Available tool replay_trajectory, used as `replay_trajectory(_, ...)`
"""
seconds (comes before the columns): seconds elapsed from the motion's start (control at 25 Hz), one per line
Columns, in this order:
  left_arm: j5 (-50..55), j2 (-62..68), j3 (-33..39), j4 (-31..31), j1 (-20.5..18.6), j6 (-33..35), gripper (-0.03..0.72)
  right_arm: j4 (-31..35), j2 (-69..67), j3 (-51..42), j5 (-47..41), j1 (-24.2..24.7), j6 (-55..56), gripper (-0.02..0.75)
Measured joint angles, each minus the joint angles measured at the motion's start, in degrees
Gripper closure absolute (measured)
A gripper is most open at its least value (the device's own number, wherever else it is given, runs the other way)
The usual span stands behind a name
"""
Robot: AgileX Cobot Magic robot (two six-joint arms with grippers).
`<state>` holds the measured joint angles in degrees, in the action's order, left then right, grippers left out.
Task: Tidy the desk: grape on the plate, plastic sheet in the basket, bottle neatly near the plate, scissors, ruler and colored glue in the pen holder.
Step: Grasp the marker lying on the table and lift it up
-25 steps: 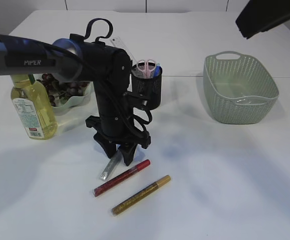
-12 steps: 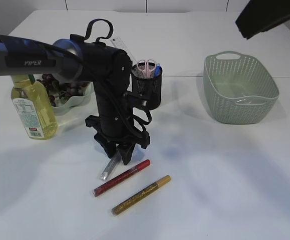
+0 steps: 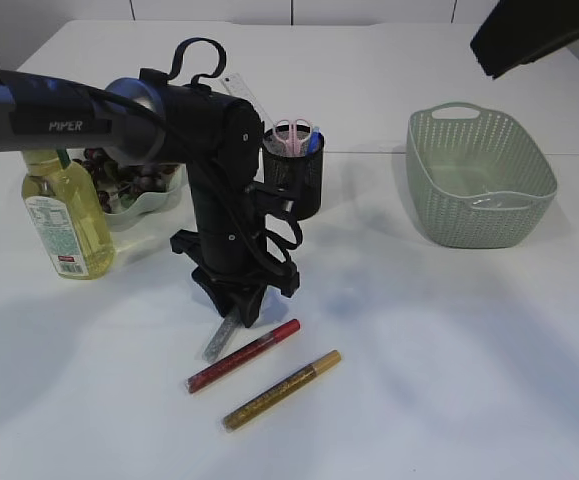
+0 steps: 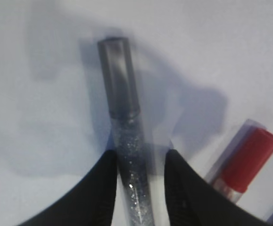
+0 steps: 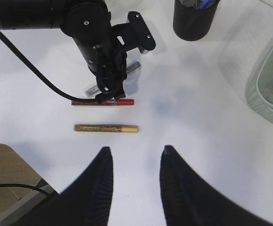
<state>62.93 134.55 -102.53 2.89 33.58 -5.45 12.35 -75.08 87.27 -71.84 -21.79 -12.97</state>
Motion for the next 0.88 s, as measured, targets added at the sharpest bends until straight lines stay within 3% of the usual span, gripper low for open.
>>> replay_trajectory(0.56, -0.7, 0.0, 0.0, -0.4, 0.0, 0.0, 0.447, 0.0, 0.0, 0.0, 0.0, 0.0, -0.1, 0.459)
replay_trajectory(0.88, -0.9, 0.0, 0.0, -0.4, 0.0, 0.0, 0.526, 0.0, 0.0, 0.0, 0.0, 0.0, -0.2, 0.459)
